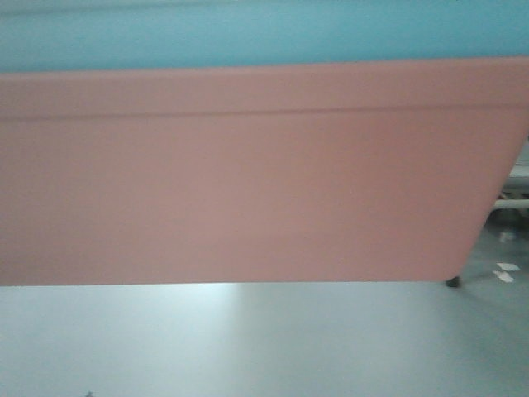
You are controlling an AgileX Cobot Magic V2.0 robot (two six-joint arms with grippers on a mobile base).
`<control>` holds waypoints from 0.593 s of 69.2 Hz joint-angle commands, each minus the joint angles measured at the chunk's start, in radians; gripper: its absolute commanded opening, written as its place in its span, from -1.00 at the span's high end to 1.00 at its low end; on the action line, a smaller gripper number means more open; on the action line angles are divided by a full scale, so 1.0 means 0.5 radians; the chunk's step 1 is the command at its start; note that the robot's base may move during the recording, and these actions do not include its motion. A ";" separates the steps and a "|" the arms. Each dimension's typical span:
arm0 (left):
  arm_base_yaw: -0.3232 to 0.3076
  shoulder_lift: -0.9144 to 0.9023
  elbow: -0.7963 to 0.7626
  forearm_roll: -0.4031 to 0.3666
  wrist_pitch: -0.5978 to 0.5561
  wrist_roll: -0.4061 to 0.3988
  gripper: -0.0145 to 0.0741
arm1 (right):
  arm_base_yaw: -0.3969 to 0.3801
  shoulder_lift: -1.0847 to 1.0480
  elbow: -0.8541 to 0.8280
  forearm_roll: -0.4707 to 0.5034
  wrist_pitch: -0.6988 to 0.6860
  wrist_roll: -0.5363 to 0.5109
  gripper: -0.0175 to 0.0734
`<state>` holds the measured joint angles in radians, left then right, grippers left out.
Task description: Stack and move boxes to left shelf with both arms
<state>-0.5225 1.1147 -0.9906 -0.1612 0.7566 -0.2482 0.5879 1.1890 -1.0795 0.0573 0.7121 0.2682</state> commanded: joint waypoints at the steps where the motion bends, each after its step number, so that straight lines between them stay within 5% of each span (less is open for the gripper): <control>1: 0.004 -0.063 -0.077 -0.009 -0.195 0.058 0.68 | -0.012 -0.084 -0.064 -0.076 -0.151 -0.148 0.49; 41: 0.004 -0.063 -0.077 -0.009 -0.195 0.058 0.68 | -0.014 -0.084 -0.064 -0.076 -0.152 -0.148 0.49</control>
<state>-0.5225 1.1147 -0.9906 -0.1612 0.7566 -0.2482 0.5879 1.1890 -1.0795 0.0573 0.7121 0.2663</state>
